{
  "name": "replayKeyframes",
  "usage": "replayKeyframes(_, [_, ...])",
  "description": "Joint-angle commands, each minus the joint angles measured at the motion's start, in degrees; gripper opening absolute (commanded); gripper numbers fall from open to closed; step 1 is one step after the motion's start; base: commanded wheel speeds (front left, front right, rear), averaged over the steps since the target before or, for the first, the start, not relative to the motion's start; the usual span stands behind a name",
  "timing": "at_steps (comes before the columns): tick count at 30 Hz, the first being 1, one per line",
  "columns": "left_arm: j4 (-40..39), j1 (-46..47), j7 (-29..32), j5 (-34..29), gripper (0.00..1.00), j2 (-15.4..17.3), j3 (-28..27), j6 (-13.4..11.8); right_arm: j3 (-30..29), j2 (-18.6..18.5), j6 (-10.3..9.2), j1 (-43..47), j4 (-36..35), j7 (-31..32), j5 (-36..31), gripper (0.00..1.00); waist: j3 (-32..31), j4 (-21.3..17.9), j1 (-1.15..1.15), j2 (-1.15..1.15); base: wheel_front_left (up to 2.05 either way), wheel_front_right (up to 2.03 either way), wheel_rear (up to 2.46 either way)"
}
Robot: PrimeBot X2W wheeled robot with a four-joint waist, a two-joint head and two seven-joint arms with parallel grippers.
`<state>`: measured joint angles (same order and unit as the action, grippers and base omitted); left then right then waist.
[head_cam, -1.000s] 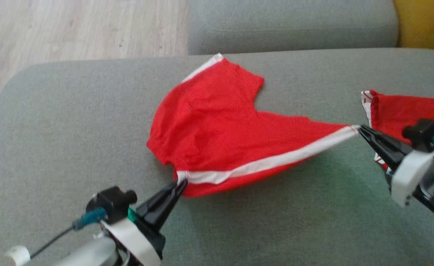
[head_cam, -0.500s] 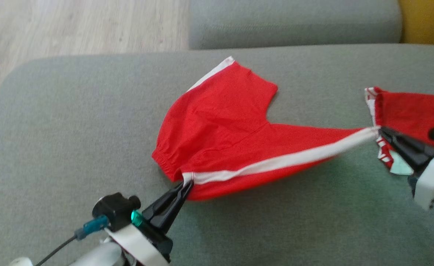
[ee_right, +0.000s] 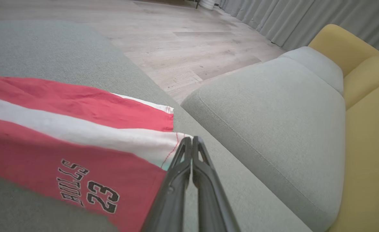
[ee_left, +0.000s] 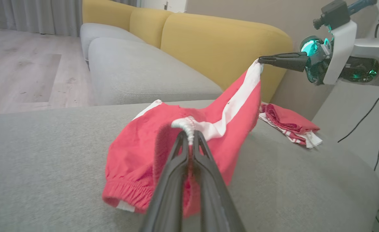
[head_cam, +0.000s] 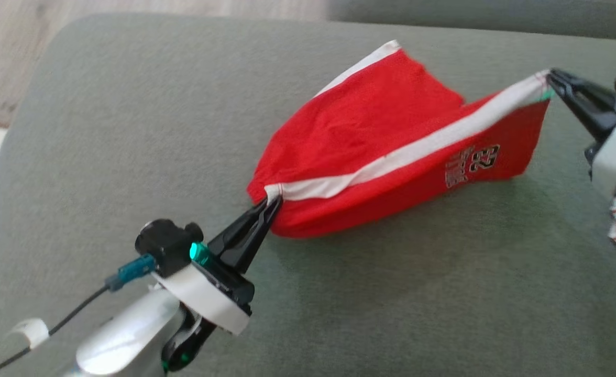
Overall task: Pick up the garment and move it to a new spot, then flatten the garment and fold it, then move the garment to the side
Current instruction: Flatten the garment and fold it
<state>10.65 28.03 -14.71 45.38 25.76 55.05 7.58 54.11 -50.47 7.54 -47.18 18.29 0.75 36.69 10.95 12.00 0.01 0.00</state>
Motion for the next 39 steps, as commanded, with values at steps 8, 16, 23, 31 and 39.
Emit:
replayKeyframes(8, [2.66, 7.12, -0.29, 1.45, 0.00, -1.52, -2.48, -0.09, 7.58, 0.16, -0.05, -10.87, 3.44, 2.91, 0.37, 0.00, 5.54, 6.67, -0.01, 0.00, 0.00, 0.00, 0.00])
replayKeyframes(16, [8.24, 12.61, -0.29, 3.61, 0.00, -5.84, -1.83, -0.09, 15.00, 1.30, -0.05, -21.18, 9.63, 3.94, 2.25, 0.00, 10.30, 10.24, -0.01, 0.00, 0.00, 0.00, 0.00])
replayKeyframes(23, [12.77, 17.20, -0.29, 5.27, 0.00, -8.15, 0.90, -0.09, 18.18, 3.90, -0.05, -26.99, 14.56, 3.81, 3.26, 0.00, 13.53, 11.94, -0.01, 0.00, 0.00, 0.00, 0.00])
replayKeyframes(31, [14.86, 19.52, -0.29, 5.37, 0.00, -10.96, 1.28, -0.09, 19.15, 5.58, -0.05, -30.08, 19.03, 5.16, 1.54, 0.00, 15.90, 13.73, -0.01, 0.00, 0.00, 0.00, 0.00])
replayKeyframes(39, [15.44, 20.50, -0.29, 4.84, 0.00, -12.63, 1.00, -0.09, 19.22, 6.48, -0.05, -31.70, 20.95, 4.32, -1.04, 0.00, 17.84, 15.21, -0.01, 0.00, 0.00, 0.00, 0.00])
